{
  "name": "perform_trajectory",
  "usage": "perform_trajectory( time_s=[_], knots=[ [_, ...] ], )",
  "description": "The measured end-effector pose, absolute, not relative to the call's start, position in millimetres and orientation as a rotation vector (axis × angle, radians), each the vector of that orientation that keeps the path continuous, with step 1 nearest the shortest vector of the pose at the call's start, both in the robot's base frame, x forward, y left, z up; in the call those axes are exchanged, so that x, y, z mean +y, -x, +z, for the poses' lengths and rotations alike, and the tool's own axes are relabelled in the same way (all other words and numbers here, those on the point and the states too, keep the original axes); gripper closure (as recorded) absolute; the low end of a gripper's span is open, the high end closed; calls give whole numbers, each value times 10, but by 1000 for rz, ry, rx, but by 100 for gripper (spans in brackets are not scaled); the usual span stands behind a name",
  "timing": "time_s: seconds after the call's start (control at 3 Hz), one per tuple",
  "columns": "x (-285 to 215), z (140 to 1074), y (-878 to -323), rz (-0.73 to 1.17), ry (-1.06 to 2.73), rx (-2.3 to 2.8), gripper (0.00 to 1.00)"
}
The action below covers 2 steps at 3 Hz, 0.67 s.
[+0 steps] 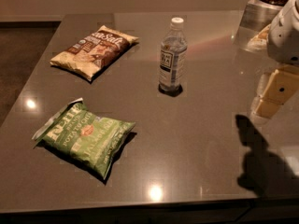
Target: Knock blue plastic bottle over
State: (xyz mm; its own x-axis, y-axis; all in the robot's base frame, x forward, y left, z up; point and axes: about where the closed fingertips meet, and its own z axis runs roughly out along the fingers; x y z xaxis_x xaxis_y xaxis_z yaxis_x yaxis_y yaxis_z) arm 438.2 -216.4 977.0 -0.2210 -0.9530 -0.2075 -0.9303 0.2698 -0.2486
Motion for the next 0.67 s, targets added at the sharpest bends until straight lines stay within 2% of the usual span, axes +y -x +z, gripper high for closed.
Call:
perform_trajectory(
  time_s=[0.67],
  knots=[
    [-2125, 9782, -4436, -79, 1728, 2215, 0]
  ],
)
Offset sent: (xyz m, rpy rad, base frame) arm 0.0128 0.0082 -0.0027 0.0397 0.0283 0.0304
